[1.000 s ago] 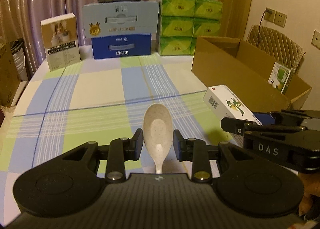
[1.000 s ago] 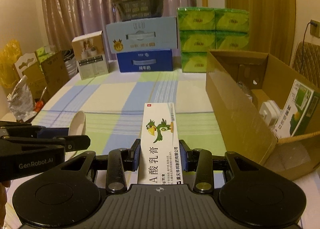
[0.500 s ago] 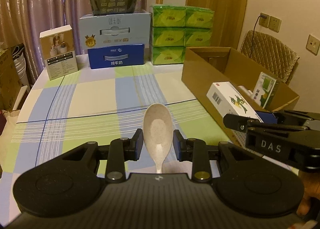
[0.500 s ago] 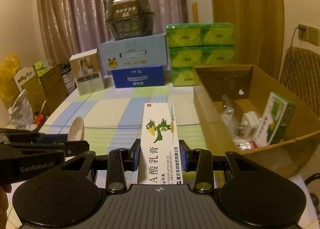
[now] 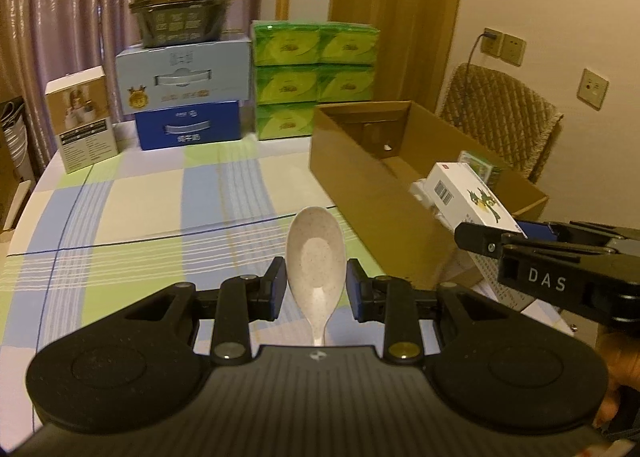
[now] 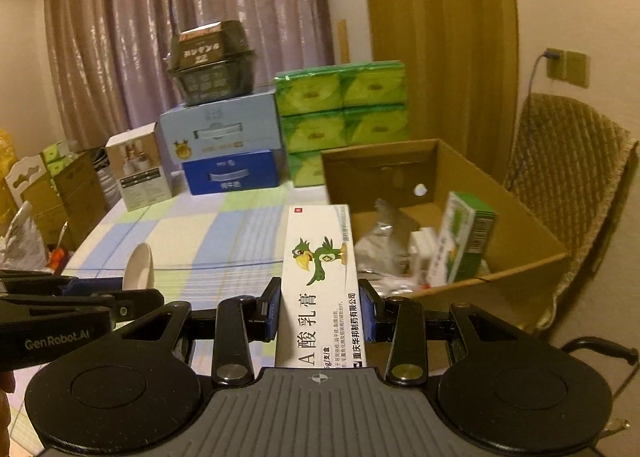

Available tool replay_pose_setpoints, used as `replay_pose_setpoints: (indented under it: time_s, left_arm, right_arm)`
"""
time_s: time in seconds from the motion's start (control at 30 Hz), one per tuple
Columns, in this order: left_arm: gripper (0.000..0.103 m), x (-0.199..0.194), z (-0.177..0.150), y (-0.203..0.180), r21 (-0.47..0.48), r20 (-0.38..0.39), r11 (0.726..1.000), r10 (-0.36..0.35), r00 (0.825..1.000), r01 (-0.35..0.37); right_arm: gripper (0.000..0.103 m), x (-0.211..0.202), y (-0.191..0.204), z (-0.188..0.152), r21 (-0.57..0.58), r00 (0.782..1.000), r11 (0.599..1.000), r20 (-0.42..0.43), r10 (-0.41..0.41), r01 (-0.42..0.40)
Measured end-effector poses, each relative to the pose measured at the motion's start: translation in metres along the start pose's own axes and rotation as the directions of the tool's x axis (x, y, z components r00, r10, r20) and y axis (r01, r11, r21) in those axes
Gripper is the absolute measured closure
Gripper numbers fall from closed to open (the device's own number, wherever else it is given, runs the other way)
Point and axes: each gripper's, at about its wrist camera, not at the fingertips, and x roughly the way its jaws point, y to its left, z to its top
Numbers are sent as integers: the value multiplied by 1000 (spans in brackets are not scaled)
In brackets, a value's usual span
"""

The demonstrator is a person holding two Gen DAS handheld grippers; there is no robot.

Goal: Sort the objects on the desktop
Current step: 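Lift the ointment box and spoon and carry both to the cardboard box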

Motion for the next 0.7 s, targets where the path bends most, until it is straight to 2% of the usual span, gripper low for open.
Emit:
replay_pose_setpoints:
  time_s: [0.7]
  left_arm:
    - [77,2,28,-71,46,13,993,-111,994,110]
  right_arm:
    - [67,-46,-72,4,51,992,991,35,-123,121]
